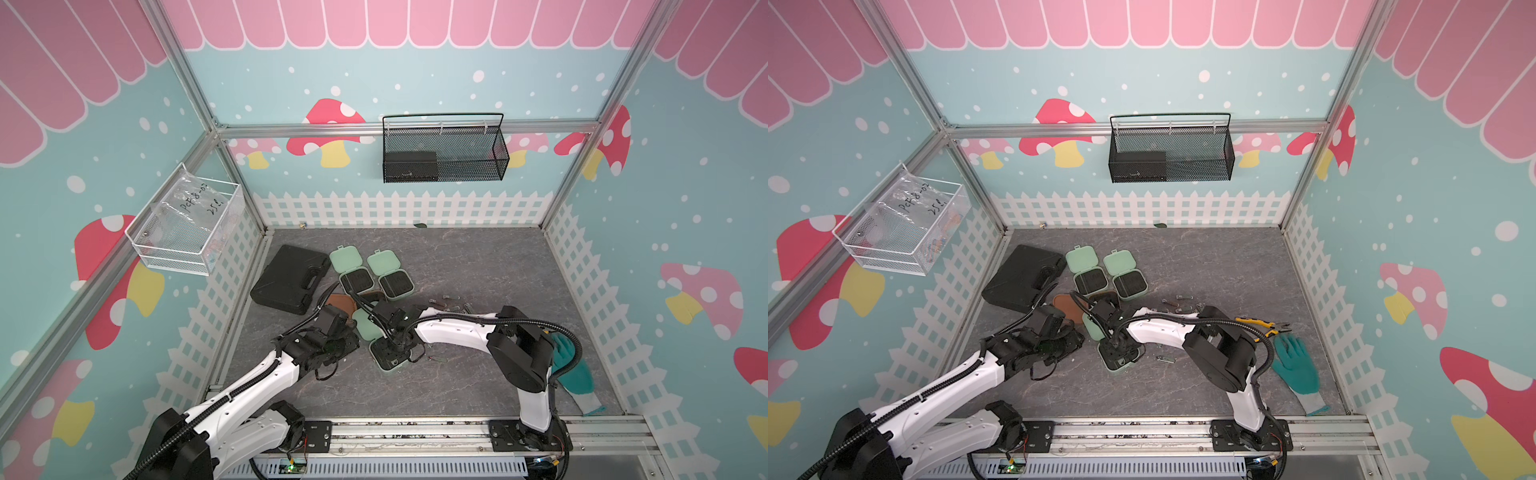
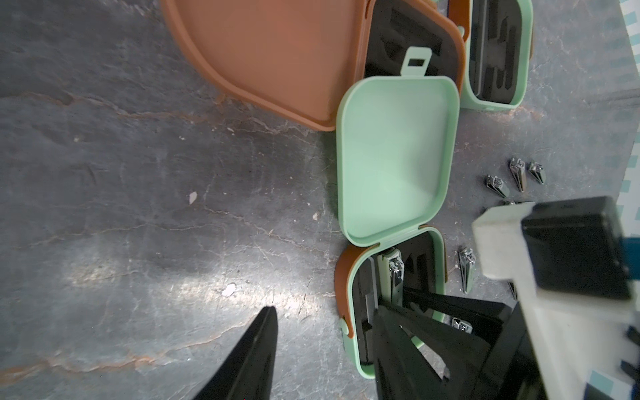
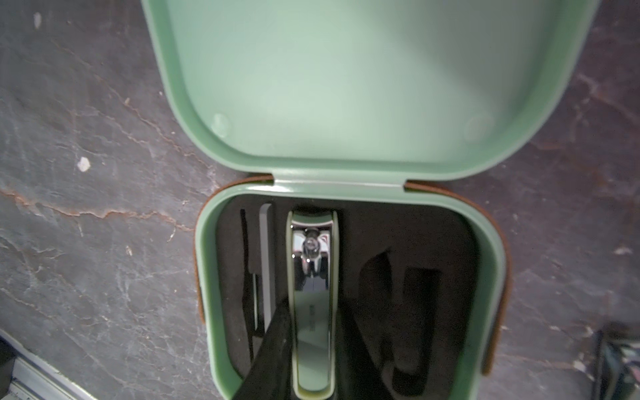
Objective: Organize nail clipper sets
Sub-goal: Place the nail clipper in the storage box.
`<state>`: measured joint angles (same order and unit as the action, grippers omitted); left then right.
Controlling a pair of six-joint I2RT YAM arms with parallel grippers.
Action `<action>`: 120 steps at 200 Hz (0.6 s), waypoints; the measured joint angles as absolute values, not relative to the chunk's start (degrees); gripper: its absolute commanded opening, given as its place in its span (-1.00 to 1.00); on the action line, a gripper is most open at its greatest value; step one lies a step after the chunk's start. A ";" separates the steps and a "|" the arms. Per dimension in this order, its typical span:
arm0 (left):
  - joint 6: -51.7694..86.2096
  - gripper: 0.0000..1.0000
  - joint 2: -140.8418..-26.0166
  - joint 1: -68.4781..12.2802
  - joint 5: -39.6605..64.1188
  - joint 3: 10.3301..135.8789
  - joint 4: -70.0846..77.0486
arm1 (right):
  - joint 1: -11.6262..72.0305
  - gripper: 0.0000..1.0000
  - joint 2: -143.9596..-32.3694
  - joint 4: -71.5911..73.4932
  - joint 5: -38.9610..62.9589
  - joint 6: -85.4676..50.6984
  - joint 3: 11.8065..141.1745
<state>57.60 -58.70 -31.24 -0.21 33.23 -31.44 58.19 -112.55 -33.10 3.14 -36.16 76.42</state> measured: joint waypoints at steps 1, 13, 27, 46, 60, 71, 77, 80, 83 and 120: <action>57.60 -0.04 -58.72 -31.24 -0.21 33.23 -31.44 | 58.19 -0.87 -112.55 -33.08 3.14 -36.16 76.42; 57.43 -0.04 -59.13 -31.18 -0.19 33.23 -31.44 | 58.19 -0.87 -112.73 -33.04 3.11 -36.18 76.42; 57.12 -0.05 -59.72 -31.16 -0.14 33.23 -31.44 | 58.19 -0.89 -112.88 -32.97 3.07 -36.25 76.42; 56.75 -0.05 -60.51 -31.14 0.01 33.23 -31.44 | 58.19 -0.90 -113.21 -32.69 2.90 -36.27 76.25; 56.58 -0.05 -61.08 -31.14 0.16 33.23 -31.46 | 58.19 -0.90 -113.62 -32.62 2.81 -36.27 76.25; 56.53 -0.05 -61.39 -31.14 0.27 33.26 -31.44 | 58.19 -0.90 -113.82 -32.67 2.83 -36.27 76.25; 56.49 -0.05 -61.52 -31.14 0.30 33.26 -31.46 | 58.19 -0.89 -113.86 -32.71 2.81 -36.27 76.23; 56.47 -0.05 -61.58 -31.14 0.30 33.26 -31.46 | 58.19 -0.89 -113.86 -32.69 2.81 -36.27 76.20; 56.38 -0.05 -61.63 -31.14 0.32 33.26 -31.46 | 58.19 -0.88 -113.86 -32.69 2.83 -36.27 76.20; 56.34 -0.05 -61.69 -31.14 0.71 33.28 -31.44 | 58.19 -0.76 -113.86 -32.71 2.81 -36.23 76.20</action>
